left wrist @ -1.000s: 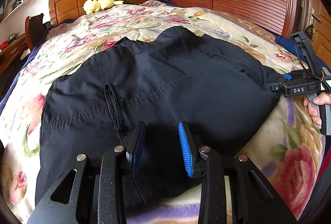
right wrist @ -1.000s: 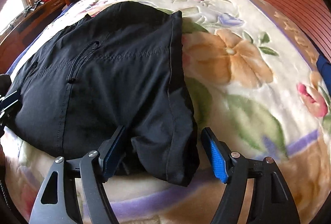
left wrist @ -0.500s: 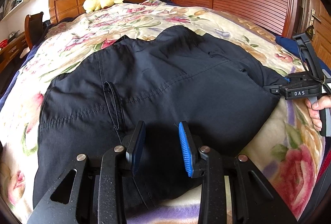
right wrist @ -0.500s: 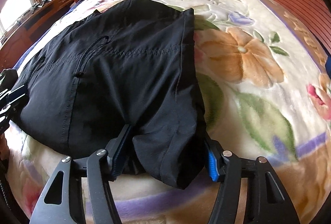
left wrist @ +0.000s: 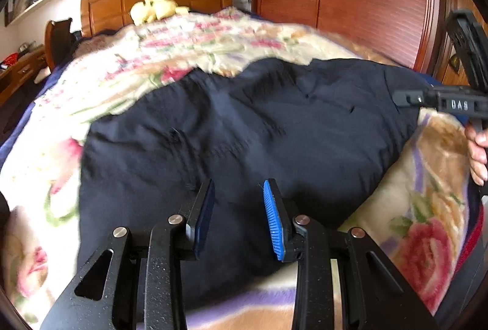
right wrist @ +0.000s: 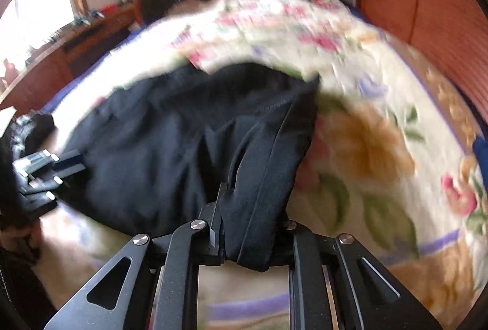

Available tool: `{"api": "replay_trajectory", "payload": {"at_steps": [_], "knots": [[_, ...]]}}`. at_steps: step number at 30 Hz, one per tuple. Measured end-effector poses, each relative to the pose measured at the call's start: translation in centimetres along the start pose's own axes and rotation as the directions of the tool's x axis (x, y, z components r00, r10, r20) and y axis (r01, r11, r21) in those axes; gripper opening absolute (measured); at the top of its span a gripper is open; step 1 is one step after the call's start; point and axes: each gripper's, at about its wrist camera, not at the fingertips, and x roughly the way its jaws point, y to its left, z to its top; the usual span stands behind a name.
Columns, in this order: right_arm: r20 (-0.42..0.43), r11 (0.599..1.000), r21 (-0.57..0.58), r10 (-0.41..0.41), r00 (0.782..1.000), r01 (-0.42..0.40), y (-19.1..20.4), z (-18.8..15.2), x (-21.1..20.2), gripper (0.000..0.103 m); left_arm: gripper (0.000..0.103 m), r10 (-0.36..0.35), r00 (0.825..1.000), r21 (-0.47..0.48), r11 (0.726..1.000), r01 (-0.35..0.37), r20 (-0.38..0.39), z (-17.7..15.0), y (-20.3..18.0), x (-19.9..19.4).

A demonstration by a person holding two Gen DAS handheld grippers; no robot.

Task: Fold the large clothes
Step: 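Grasp the folded coat edge with the right gripper and lift it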

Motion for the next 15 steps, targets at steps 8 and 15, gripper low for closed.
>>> {"api": "replay_trajectory", "payload": {"at_steps": [8, 15], "knots": [[0.112, 0.981, -0.170, 0.109, 0.988, -0.089, 9.1, 3.9, -1.8, 0.016, 0.034, 0.050, 0.998, -0.092, 0.995, -0.047, 0.030, -3.2, 4.1, -5.1], [0.062, 0.931, -0.315, 0.214, 0.975, -0.185, 16.7, 5.6, 0.7, 0.015, 0.034, 0.108, 0.990, -0.152, 0.984, -0.094, 0.088, -4.9, 6.2, -8.9]]}}
